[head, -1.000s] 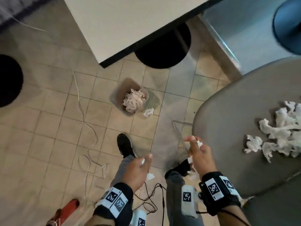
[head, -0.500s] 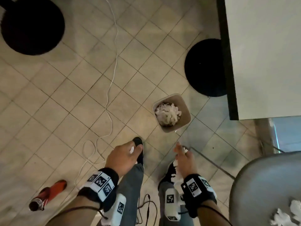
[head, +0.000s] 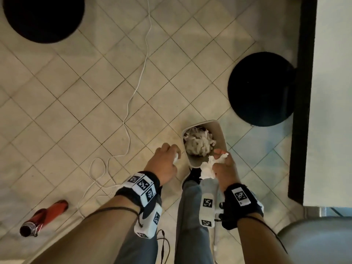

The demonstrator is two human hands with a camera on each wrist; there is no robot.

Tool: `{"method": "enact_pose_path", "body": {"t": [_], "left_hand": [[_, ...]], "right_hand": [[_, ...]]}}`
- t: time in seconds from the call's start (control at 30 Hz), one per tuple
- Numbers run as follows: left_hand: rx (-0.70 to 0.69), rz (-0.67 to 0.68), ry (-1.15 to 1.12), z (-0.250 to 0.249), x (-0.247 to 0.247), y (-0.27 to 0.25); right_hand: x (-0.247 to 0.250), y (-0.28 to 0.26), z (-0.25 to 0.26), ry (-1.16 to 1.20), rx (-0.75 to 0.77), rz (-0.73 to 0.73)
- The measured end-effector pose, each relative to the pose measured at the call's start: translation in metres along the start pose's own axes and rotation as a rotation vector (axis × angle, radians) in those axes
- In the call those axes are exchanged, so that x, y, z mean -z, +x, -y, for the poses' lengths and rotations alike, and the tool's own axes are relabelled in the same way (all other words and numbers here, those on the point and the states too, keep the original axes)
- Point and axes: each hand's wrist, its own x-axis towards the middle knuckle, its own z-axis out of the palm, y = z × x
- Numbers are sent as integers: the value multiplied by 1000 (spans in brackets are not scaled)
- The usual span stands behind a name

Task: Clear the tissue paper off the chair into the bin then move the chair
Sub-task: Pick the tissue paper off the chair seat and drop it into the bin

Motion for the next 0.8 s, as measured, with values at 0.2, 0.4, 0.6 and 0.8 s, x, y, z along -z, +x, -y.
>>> {"method": "enact_pose_path", "body": {"t": [0.2,0.4,0.6,0.8], "left_hand": [[18,-52,-90,-21,-17,56],[34,-78,-160,-34,-48,124],[-34,12,-111,-30,-82,165],[23,-24,-144,0,-65,136]], "right_hand": [[-1,60,-1,156,-50,-60],[-11,121,-13,151,-138,-51],[-14,163,-24,75,-175,135],[14,139,-43,-206,-136,72]]}}
